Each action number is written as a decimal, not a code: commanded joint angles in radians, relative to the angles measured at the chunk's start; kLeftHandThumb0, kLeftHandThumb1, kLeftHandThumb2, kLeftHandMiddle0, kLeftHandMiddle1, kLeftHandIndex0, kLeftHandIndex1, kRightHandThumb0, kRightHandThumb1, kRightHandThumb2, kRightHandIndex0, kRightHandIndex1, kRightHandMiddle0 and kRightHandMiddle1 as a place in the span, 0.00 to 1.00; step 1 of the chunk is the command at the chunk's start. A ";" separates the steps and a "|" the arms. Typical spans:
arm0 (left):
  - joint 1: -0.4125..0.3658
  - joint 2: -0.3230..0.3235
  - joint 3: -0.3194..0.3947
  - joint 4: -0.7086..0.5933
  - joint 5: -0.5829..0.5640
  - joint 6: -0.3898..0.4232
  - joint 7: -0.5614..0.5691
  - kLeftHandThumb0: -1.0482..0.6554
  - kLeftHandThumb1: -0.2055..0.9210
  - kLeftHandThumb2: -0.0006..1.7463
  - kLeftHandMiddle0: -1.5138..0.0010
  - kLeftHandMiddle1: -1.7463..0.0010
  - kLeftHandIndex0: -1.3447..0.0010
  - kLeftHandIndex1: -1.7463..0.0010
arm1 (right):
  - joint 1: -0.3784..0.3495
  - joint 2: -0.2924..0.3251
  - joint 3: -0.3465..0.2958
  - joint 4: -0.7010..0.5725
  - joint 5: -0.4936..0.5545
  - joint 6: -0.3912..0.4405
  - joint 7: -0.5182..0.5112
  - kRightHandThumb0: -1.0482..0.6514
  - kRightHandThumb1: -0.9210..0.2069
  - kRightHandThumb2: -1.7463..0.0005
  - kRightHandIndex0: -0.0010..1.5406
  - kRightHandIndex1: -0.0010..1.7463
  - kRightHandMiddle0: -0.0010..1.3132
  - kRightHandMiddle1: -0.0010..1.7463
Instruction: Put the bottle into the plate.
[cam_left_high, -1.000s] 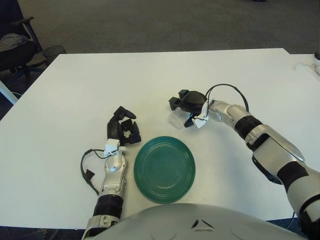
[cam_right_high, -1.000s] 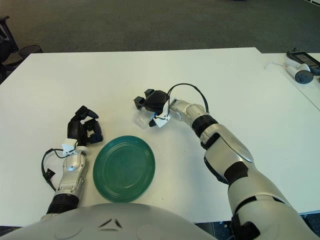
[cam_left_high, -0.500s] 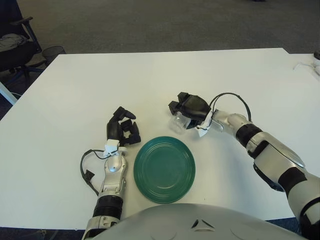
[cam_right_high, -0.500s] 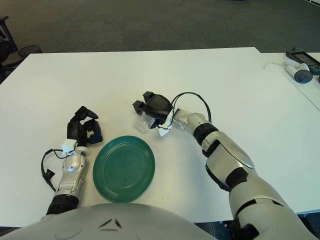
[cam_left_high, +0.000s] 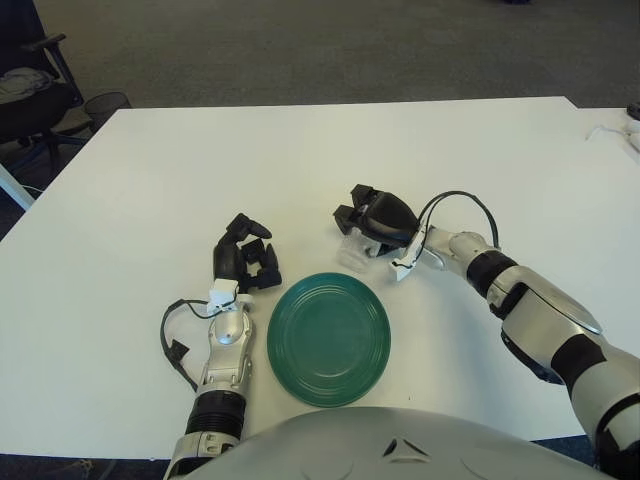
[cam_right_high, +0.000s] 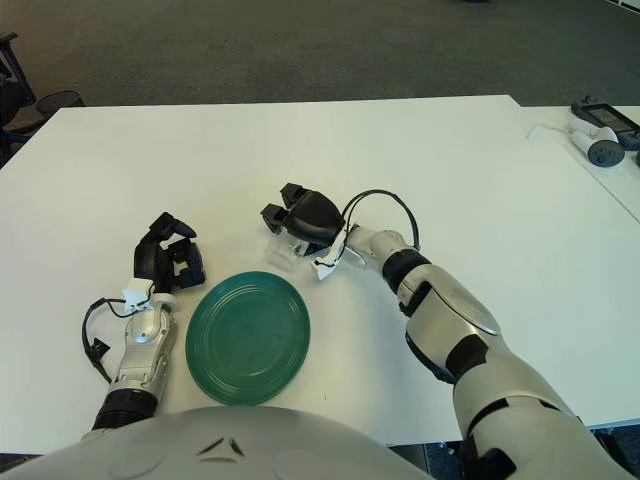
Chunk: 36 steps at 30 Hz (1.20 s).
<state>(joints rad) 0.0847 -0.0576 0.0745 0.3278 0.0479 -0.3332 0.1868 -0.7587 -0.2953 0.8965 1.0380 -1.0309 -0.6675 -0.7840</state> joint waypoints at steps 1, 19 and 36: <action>0.049 0.003 0.005 0.052 0.005 0.039 0.005 0.29 0.27 0.90 0.12 0.00 0.41 0.00 | 0.061 -0.009 -0.010 -0.002 0.016 -0.001 0.043 0.62 0.88 0.00 0.59 0.97 0.52 1.00; 0.043 0.016 0.013 0.053 -0.006 0.033 -0.017 0.28 0.27 0.91 0.12 0.00 0.41 0.00 | 0.117 -0.142 -0.386 -0.798 0.404 -0.001 0.502 0.62 0.82 0.05 0.56 0.97 0.47 1.00; 0.035 0.010 0.013 -0.022 -0.068 0.159 -0.071 0.28 0.26 0.92 0.15 0.00 0.40 0.00 | 0.259 -0.026 -0.358 -1.075 0.633 -0.119 0.778 0.62 0.77 0.08 0.53 0.98 0.44 1.00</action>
<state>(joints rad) 0.0701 -0.0461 0.0834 0.3002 0.0029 -0.2515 0.1363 -0.4857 -0.3058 0.5543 -0.0130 -0.4333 -0.7617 -0.0550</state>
